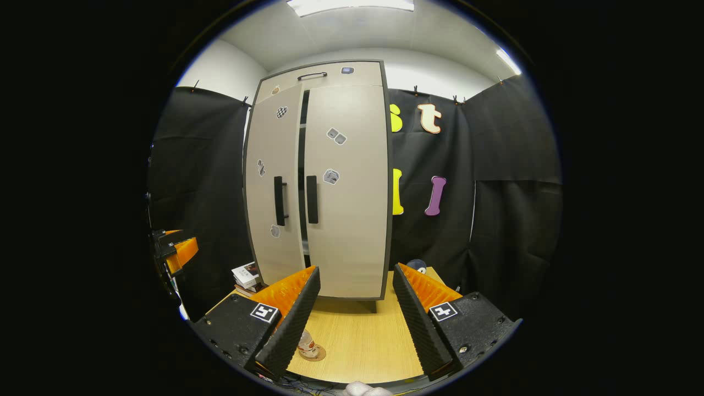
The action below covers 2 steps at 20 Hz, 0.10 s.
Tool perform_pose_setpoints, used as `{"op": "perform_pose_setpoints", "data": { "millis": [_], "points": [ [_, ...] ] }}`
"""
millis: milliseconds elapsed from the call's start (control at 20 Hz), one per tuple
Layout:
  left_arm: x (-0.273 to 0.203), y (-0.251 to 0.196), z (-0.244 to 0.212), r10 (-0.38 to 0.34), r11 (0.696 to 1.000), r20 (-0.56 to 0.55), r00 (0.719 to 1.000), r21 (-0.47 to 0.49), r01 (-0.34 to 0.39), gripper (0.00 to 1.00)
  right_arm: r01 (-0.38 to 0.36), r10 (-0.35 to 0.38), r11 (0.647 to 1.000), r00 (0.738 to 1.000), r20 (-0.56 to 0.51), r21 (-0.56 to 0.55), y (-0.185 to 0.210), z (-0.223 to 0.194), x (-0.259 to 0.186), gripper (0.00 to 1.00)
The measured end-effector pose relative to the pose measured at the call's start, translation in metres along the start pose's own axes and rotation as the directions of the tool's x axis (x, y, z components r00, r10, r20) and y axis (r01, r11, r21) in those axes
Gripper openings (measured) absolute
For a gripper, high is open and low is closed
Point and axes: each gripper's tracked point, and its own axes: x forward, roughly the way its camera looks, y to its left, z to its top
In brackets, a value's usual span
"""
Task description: Grasp the bottle in the cabinet with the left hand and place it on the coaster, then close the right door with the right hand and the left door with the left hand.
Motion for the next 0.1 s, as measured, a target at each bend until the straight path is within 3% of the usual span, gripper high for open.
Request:
{"op": "perform_pose_setpoints", "data": {
  "millis": [100],
  "points": [
    [0.0009, 0.0017, -0.0010, -0.003, 1.000, -0.002, 1.000, -0.003, 0.003, 0.96, -0.006, 0.006, 1.000, 1.000, 0.001, -0.005, 0.0045, 0.0003, -0.0018, 0.82]
  ]
}}
